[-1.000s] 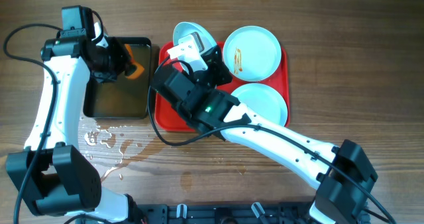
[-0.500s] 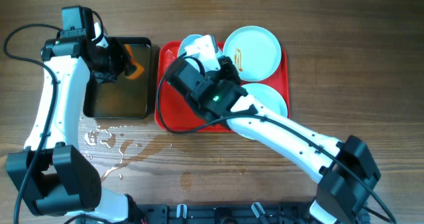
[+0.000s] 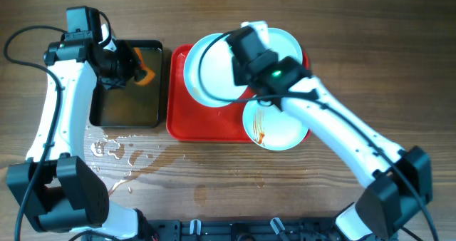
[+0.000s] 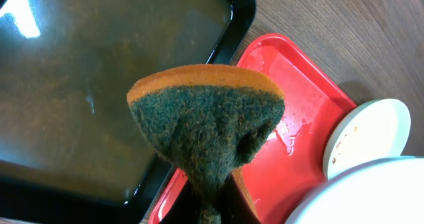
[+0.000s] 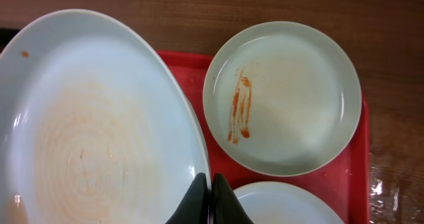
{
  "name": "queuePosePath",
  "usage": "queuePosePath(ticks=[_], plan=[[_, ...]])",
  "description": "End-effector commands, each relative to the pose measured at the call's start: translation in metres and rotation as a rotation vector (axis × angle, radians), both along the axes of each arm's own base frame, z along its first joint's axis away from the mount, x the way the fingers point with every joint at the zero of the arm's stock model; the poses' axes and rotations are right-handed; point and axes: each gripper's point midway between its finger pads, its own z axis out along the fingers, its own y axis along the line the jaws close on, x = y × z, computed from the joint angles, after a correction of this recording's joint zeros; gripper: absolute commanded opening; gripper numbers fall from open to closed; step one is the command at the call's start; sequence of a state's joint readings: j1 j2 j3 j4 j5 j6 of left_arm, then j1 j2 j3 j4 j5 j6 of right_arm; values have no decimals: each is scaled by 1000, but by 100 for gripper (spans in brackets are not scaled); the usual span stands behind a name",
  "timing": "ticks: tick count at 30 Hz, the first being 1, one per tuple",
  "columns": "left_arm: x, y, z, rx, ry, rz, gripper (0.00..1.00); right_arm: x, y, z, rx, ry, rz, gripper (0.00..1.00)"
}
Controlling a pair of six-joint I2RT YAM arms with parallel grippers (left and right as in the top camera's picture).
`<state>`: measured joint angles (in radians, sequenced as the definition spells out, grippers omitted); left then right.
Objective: Clean dirty plates on tray and stack at the side
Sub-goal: 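Carry the cleaned plate right and set it on the table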
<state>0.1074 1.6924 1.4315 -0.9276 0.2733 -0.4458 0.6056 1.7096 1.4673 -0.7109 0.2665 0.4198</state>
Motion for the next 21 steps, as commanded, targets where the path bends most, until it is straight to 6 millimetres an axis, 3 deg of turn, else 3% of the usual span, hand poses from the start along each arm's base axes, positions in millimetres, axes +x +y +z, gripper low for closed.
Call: queuePosePath(ticks=[1, 5, 10, 15, 17, 21], plan=[[-1, 1, -2, 18, -2, -18, 4, -1, 7, 16, 214, 75, 58, 4], [-1, -2, -2, 16, -2, -22, 4, 5, -8, 16, 299, 123, 50, 4], [0, -34, -6, 13, 7, -96, 4, 17, -58, 15, 423, 195, -43, 4], [0, -73, -21, 9, 34, -165, 4, 27, -145, 8, 478, 230, -241, 4], [0, -84, -27, 10, 46, -178, 4, 25, -190, 1, 448, 236, -367, 4], [1, -101, -33, 12, 43, -220, 4, 14, -261, -13, 347, 240, -574, 4]])
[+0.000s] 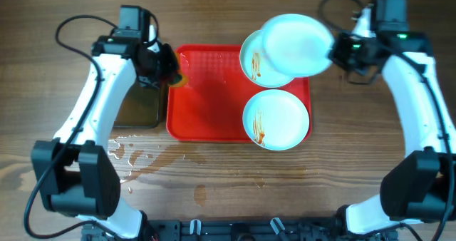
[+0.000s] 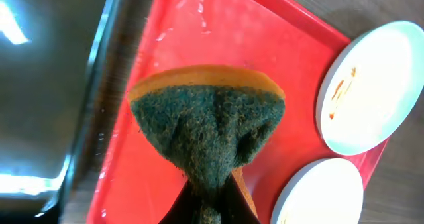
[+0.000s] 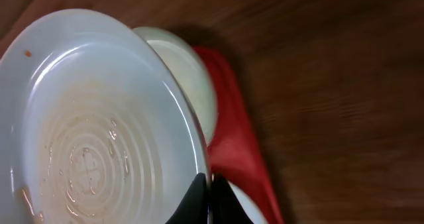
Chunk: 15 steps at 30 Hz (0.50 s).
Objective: Clean dirty plates on tray and stack at the side
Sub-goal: 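Carry the cleaned plate right and set it on the table, then move right gripper to the lower-right plate rim and grip it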
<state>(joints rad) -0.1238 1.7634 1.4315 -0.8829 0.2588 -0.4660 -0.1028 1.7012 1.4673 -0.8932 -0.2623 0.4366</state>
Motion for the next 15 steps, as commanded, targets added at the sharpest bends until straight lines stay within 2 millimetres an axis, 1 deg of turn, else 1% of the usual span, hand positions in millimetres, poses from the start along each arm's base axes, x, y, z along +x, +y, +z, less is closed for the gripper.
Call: queuePosePath(ticks=[1, 2, 4, 6, 8, 10, 13, 15], plan=[[2, -17, -10, 4, 3, -24, 4, -10, -66, 0, -117, 29, -175, 4], [4, -20, -11, 3, -5, -32, 4, -14, -80, -6, -137, 56, -209, 4], [6, -25, -11, 1, -15, -43, 4, -22, -101, -19, -163, 115, -259, 4], [6, -28, -12, 0, -15, -45, 4, -29, -113, -33, -175, 169, -287, 4], [6, -28, -12, 0, -15, -46, 4, -34, -120, -47, -175, 219, -303, 4], [6, -28, -12, 0, -15, -46, 4, -43, -128, -73, -164, 308, -318, 4], [6, -28, -12, 0, -16, -46, 4, -51, -130, -95, -152, 377, -321, 4], [6, -28, -12, 1, -16, -46, 4, -62, -137, -111, -177, 434, -336, 4]])
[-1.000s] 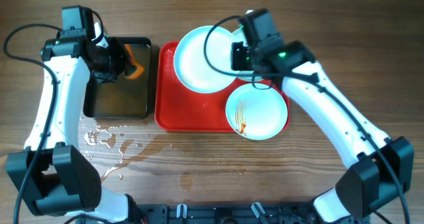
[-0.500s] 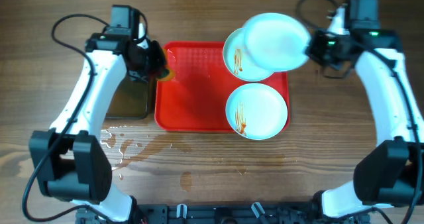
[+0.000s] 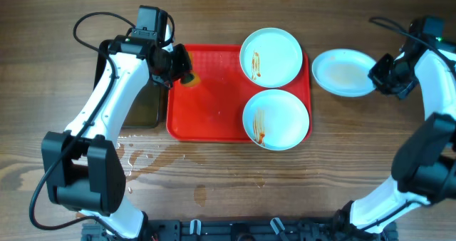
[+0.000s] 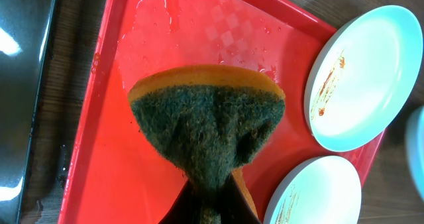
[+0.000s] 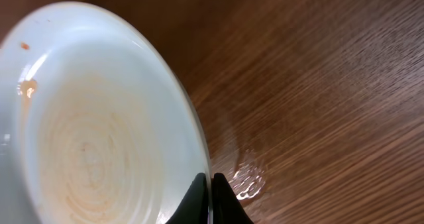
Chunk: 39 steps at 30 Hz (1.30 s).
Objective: Clean dirty plates on tray and stack at the side
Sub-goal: 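Move right gripper to the lower-right plate rim and grip it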
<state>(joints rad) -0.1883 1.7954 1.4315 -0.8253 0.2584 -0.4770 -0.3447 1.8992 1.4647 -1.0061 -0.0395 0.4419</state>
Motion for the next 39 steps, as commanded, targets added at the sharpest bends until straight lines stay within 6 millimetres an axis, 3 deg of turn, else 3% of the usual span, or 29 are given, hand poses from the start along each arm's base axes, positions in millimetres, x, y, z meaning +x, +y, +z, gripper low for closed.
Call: queuePosePath(ticks=[1, 5, 6, 7, 11, 13, 15, 17, 22, 27, 30, 32, 36, 39], plan=[[0, 0, -4, 8, 6, 8, 4, -20, -16, -26, -53, 105, -43, 4], [1, 0, -4, 10, 3, 10, 4, -37, -32, -34, -82, 145, -88, 6], [2, 0, -4, 10, -3, 10, 4, -32, -25, -34, -23, 116, -14, 31], [2, 0, -4, 10, -3, 10, 4, -29, -17, -33, 22, 98, 27, 37], [2, 0, -4, 9, -2, 9, 4, -15, 22, -9, 213, 8, 188, 41], [2, 0, -4, 10, -2, 10, 4, -6, 47, 21, 293, -78, 278, 42], [2, 0, -4, 10, -3, 10, 4, -5, 71, 42, 323, -122, 346, 44], [2, 0, -4, 10, -3, 10, 4, -11, 92, 46, 317, -93, 401, 44], [2, 0, -4, 9, -2, 9, 4, -53, 144, 8, 302, 119, 500, 43], [2, 0, -4, 9, -2, 10, 4, -87, 172, -23, 324, 220, 570, 39], [2, 0, -4, 9, -2, 9, 4, -95, 180, -34, 323, 232, 591, 34], [2, 0, -4, 10, -1, 9, 4, -91, 179, -39, 292, 221, 591, 26], [1, 0, -4, 10, 0, 9, 4, -91, 184, -54, 236, 207, 628, 20], [1, 0, -4, 10, 2, 9, 4, -92, 191, -58, 219, 201, 664, 4]])
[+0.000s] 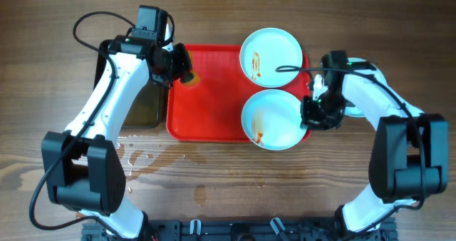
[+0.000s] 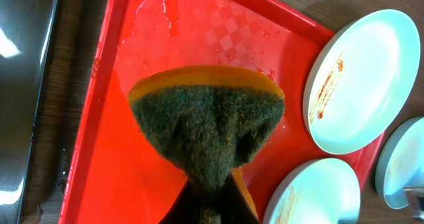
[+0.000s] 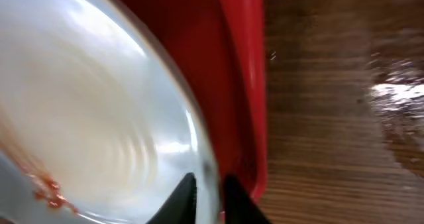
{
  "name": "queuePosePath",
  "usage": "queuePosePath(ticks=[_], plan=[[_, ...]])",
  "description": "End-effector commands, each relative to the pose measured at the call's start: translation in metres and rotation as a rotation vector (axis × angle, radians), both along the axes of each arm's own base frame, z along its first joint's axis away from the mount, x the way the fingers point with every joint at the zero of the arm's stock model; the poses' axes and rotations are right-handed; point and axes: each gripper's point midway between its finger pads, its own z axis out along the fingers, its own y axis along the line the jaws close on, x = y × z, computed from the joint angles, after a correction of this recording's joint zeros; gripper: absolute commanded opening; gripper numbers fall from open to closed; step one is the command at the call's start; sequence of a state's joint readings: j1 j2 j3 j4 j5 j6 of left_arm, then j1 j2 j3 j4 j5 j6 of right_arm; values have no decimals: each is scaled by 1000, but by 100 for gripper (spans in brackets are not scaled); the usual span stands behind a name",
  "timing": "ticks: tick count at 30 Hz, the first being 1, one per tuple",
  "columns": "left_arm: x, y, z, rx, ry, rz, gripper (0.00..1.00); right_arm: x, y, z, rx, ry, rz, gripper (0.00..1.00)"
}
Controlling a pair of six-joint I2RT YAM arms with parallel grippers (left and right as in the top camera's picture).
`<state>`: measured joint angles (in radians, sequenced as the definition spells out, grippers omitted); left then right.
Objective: Clean dirty plates on tray and stack at the side
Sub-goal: 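Move right gripper to the lower-right plate rim and grip it, then lower the sponge onto the plate with left gripper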
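Two dirty white plates lie on the red tray (image 1: 206,113): a far plate (image 1: 269,47) and a near plate (image 1: 267,120), both streaked with red sauce. My left gripper (image 1: 184,73) hangs over the tray's far left corner, shut on a folded orange-and-green sponge (image 2: 207,124). At the near plate's right rim, my right gripper (image 1: 311,116) stands open, its fingers (image 3: 187,196) astride the blurred rim (image 3: 205,164). A third plate (image 2: 403,161) lies off the tray's right side, mostly hidden under the right arm in the overhead view.
A black pan of dark water (image 1: 142,107) sits left of the tray. Spilled water (image 1: 117,152) lies on the wooden table in front of the pan. A wet patch (image 3: 397,91) shows on the wood right of the tray.
My right gripper has let go of the wiped plate at the table's right side and moved left to the near plate's right rim. The left gripper and sponge have stayed put.
My right gripper held a large plate over the tray while the left held the sponge over the pan. The plate then was right of the tray, then lay on the table there; the sponge came over the tray. Now my right gripper is at the near plate.
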<state>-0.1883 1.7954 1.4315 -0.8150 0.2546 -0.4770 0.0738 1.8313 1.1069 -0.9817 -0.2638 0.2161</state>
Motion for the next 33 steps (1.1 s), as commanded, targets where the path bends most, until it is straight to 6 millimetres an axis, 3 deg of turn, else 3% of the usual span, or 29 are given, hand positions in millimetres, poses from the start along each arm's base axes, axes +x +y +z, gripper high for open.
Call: queuePosePath(ticks=[1, 3, 7, 9, 10, 14, 16, 19, 26, 29, 33], plan=[[-2, 0, -5, 9, 13, 8, 4, -3, 4, 0, -32, -14, 33, 4], [-2, 0, -5, 9, 13, 8, 4, -4, 9, 6, -32, -24, 33, 4], [-1, 2, -5, 20, 10, 12, 4, 16, 29, 50, -17, -153, 33, 4], [0, 6, -6, 44, 4, 15, 4, 38, 54, 77, 15, -274, 11, 4], [0, 7, -6, 49, 3, 16, 4, 46, 68, 80, 32, -313, 8, 4], [0, 8, -6, 52, 3, 18, 4, 63, 114, 51, -1, -344, -55, 4], [0, 8, -6, 52, 3, 18, 4, 59, 132, 31, -1, -318, -31, 4], [-1, 8, -7, 54, 9, 18, 4, 50, 145, 9, -4, -260, -35, 4], [-1, 8, -7, 53, 10, 18, 4, 67, 154, 11, 42, -330, -8, 40], [-2, 8, -7, 54, 14, 17, 4, 69, 156, -3, 42, -319, 10, 38], [-7, 9, -9, 59, 36, 17, 4, 78, 161, -7, 57, -349, 6, 20]])
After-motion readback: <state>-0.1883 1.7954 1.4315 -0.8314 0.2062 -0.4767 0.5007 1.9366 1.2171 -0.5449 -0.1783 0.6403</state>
